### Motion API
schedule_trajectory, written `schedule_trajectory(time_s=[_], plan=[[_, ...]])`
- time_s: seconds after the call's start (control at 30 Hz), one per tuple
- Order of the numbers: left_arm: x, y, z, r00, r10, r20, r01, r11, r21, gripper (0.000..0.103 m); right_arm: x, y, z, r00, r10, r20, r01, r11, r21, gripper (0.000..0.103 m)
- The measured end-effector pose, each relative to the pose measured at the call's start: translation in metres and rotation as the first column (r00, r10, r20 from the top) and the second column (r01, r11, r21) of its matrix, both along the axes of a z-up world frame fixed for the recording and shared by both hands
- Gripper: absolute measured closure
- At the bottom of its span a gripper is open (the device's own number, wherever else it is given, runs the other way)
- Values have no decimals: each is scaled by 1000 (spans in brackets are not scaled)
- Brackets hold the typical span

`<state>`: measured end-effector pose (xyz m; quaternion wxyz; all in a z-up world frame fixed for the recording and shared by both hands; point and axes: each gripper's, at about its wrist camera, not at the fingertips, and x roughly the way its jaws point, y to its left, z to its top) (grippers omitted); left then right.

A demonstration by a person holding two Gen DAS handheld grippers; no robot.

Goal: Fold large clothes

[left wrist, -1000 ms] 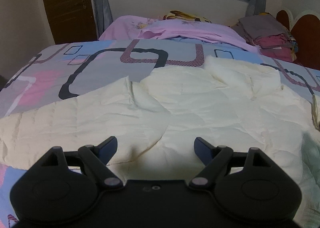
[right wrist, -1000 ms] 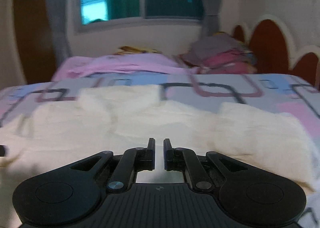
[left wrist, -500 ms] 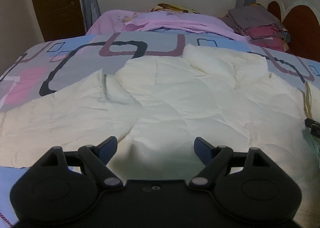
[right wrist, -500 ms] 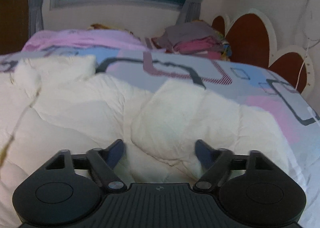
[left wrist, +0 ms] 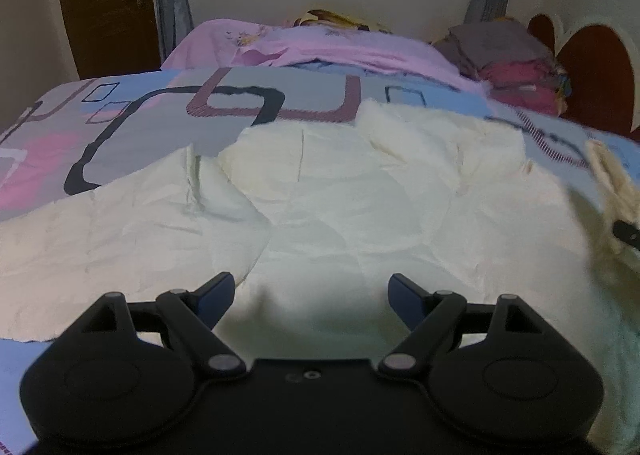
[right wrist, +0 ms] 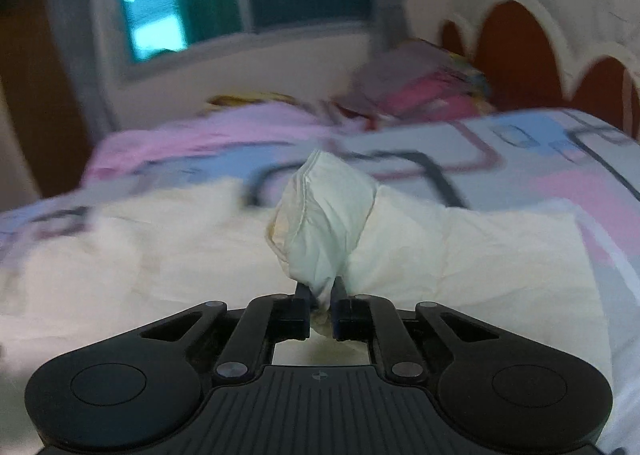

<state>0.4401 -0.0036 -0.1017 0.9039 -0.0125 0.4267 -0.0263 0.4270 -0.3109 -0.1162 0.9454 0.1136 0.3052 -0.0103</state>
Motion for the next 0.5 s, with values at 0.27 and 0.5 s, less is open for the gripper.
schedule_trajectory(time_s=[0.27, 0.5], plan=[[-1, 39, 21, 999, 27, 31, -25, 997, -73, 13, 0, 126, 6, 969, 247, 8, -247, 967, 69, 94], [4, 72, 12, 999, 47, -27, -50, 991, -123, 13, -3, 203, -22, 924, 377, -65, -370, 924, 100, 94]])
